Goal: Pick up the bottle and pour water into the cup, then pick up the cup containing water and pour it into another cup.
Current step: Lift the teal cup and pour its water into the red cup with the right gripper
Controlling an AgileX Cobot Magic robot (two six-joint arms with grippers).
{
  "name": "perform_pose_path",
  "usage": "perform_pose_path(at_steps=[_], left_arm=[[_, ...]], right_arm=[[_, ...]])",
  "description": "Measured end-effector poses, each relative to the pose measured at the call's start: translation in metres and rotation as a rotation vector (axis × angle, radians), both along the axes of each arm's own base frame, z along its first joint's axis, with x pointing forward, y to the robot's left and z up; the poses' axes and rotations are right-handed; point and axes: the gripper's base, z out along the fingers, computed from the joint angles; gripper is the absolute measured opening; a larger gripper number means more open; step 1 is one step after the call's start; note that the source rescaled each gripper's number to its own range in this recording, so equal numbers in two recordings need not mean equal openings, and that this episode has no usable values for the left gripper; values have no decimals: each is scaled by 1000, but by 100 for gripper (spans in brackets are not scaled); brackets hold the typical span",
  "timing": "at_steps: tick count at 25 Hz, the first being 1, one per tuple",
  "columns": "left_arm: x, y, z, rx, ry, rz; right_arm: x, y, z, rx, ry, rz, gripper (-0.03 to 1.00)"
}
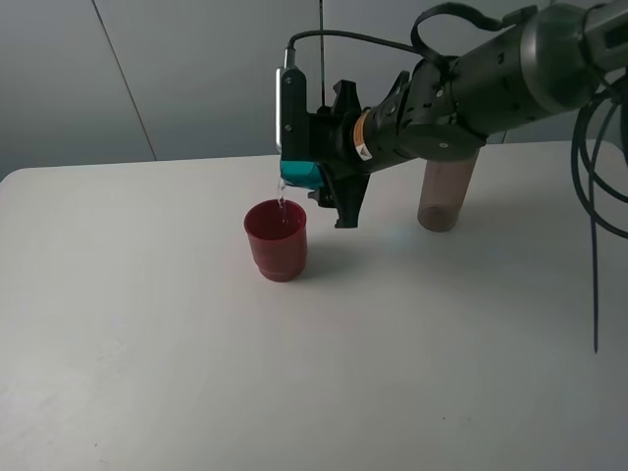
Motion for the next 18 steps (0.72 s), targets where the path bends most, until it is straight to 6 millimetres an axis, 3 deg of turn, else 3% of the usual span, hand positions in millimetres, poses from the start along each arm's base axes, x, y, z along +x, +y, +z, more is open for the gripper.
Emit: perform_pose_path(at_steps=[18], left_arm=[[0,0,0,0,0,0]], right_arm=[[5,3,4,-111,-80,94,12]])
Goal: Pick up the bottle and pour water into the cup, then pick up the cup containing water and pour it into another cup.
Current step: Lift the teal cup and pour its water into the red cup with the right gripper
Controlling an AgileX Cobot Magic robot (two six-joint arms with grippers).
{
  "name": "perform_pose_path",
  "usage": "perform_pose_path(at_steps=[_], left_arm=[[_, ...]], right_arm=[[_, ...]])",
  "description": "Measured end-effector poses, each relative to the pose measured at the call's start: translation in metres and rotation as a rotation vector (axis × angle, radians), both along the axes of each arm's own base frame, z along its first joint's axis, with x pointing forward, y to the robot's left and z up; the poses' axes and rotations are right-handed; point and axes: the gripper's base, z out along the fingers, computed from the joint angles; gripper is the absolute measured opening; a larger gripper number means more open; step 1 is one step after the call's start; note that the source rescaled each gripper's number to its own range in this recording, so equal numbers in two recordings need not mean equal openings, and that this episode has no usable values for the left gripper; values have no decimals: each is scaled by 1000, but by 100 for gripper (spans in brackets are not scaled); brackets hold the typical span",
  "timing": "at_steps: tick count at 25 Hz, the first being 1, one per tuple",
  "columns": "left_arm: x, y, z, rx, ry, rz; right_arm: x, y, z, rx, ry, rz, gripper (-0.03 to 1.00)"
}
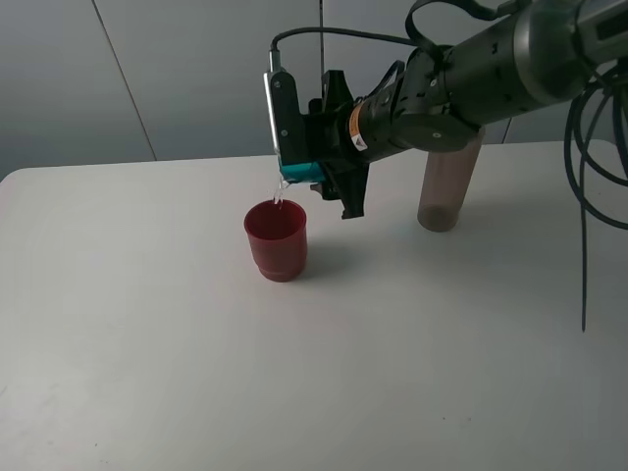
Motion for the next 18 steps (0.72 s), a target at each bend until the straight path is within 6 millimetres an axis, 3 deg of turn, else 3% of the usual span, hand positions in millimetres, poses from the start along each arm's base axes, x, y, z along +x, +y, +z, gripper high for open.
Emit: perform_pose_path(at_steps=[18], left_arm=[[0,0,0,0,0,0]], right_arm=[[-4,6,0,-81,-58,107,12]])
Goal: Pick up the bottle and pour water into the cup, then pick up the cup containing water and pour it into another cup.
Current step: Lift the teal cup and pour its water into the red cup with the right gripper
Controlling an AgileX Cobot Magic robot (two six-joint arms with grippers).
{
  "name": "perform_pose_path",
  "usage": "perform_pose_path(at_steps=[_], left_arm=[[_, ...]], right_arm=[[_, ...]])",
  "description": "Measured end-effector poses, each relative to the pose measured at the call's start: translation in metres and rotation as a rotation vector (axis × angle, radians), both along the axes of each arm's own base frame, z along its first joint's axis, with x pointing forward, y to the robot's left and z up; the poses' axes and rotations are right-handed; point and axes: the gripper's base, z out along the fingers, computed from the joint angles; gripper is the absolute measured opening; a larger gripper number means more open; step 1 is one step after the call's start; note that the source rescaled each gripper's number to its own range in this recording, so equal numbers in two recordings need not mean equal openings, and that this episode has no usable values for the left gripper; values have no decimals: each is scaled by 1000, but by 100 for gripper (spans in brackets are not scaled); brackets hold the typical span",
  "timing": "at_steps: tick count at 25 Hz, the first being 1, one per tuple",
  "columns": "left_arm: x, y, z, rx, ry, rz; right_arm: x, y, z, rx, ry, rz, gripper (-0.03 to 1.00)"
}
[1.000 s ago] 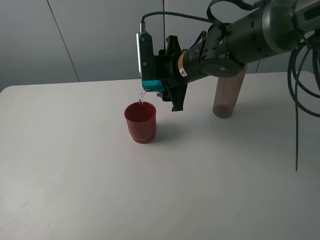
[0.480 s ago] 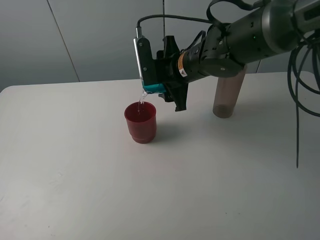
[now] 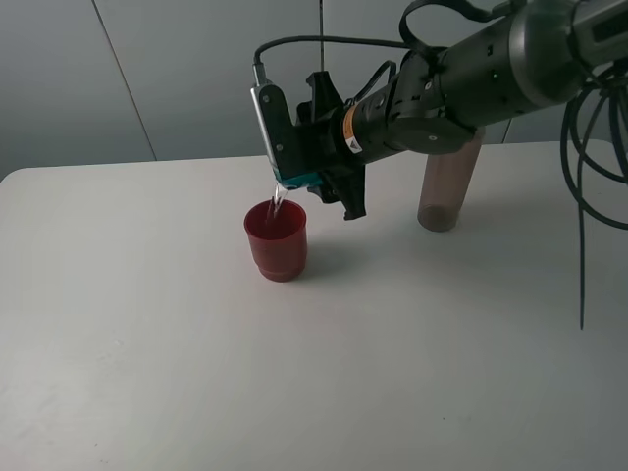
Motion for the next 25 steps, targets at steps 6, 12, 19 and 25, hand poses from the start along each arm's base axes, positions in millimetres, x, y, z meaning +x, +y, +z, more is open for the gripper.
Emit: perform_pose_path(at_steps=[6,12,19,25], left_arm=[[0,0,0,0,0,0],[0,0,0,0,0,0],[0,0,0,0,0,0],[0,0,0,0,0,0]], right_arm=[[2,2,3,-21,-31,33,12],[5,4,9,-37,-69,64,12],[10,8,19,-53,-120,97,12],[11,8,19,-89,-142,123,12]])
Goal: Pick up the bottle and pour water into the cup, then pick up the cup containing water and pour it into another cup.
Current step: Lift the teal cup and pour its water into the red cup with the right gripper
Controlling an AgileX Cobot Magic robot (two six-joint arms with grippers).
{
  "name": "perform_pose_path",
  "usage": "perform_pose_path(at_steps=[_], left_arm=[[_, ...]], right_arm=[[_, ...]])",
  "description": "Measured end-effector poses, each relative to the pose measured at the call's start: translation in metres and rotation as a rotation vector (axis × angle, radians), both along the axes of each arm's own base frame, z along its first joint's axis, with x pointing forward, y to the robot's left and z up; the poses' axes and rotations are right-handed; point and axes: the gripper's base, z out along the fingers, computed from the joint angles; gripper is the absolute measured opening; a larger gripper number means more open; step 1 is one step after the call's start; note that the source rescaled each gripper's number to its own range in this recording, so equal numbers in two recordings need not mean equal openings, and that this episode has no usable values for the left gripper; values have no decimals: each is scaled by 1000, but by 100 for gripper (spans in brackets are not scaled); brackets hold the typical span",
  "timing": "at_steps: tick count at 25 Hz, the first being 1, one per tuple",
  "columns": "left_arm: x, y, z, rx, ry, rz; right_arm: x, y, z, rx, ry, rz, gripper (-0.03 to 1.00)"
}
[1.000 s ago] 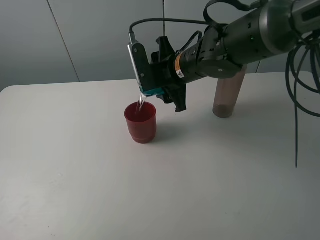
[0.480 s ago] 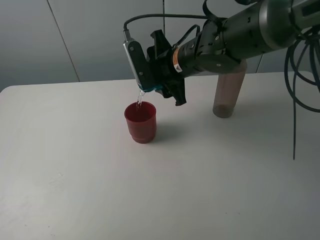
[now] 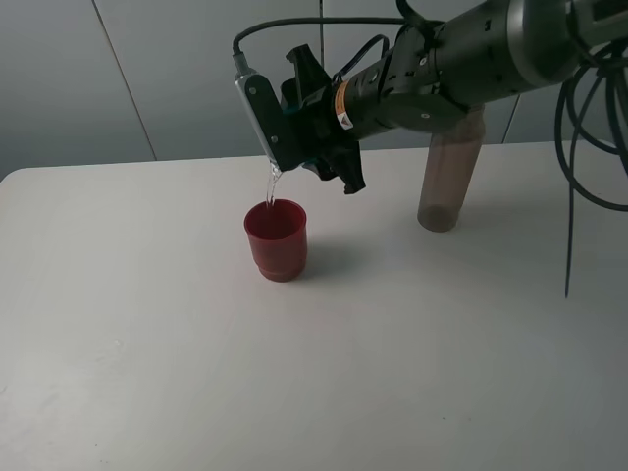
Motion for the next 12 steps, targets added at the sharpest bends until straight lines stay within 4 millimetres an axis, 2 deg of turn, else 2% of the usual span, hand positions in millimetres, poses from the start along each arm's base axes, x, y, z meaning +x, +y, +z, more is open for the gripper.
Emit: perform_pose_path(at_steps=[12], left_arm=[[0,0,0,0,0,0]], right_arm=[[0,0,0,-63,-45,58,11]])
